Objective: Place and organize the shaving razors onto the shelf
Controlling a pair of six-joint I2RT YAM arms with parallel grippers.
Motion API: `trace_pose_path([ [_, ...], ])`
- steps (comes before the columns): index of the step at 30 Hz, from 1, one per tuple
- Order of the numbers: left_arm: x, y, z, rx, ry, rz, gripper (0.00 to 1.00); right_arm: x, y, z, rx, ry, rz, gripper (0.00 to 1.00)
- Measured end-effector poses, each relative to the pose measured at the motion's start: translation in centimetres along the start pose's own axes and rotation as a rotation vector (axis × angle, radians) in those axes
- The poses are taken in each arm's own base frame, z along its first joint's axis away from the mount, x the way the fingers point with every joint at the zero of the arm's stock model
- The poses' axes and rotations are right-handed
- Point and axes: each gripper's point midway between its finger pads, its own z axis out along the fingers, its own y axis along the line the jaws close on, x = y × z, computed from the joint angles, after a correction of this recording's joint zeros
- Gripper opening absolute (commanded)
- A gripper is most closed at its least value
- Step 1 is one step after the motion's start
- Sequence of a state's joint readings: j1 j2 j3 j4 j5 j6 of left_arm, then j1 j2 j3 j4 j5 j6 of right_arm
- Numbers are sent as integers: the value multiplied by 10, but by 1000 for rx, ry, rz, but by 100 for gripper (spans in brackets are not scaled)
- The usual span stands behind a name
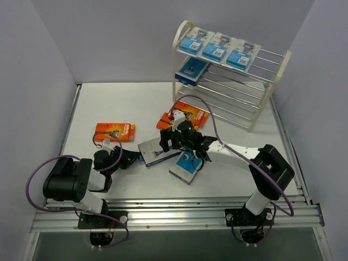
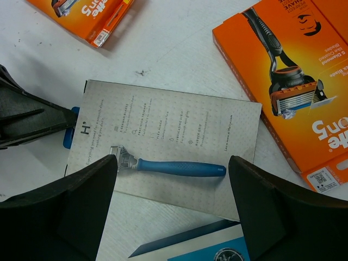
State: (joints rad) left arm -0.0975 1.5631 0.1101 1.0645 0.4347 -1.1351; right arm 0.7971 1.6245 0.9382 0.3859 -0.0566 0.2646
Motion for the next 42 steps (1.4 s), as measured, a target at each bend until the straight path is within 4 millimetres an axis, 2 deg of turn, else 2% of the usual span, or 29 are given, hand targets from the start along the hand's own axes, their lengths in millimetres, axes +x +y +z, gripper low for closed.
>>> trace_pose_path([
  [5,-1,-4,-1,11,-6,12,20,0,0,0,0,0,0,79],
  [9,-3,-8,-2,22,-10,24,3,0,0,0,0,0,0,79],
  [14,-3,-14,-6,29,-10,30,2,3,1,-6,-8,-5,21,81],
  [18,-8,-30,-11,48,-15,51,2,12,7,-19,-25,-16,20,83],
  [26,-26,-88,-30,87,-47,176,2,22,54,-45,-78,-97,-204,87],
  [28,-28,-95,-33,81,-48,192,2,20,60,-49,-80,-125,-268,87],
  [30,-27,-93,-35,61,-37,191,2,18,62,-52,-72,-151,-319,89],
  [34,-18,-77,-36,-6,4,161,2,20,63,-57,-40,-198,-425,91],
  [38,-10,-67,-38,-55,39,155,2,25,75,-59,-25,-227,-530,91],
  [42,-10,-74,-41,-66,52,171,2,41,81,-49,-15,-206,-614,91],
])
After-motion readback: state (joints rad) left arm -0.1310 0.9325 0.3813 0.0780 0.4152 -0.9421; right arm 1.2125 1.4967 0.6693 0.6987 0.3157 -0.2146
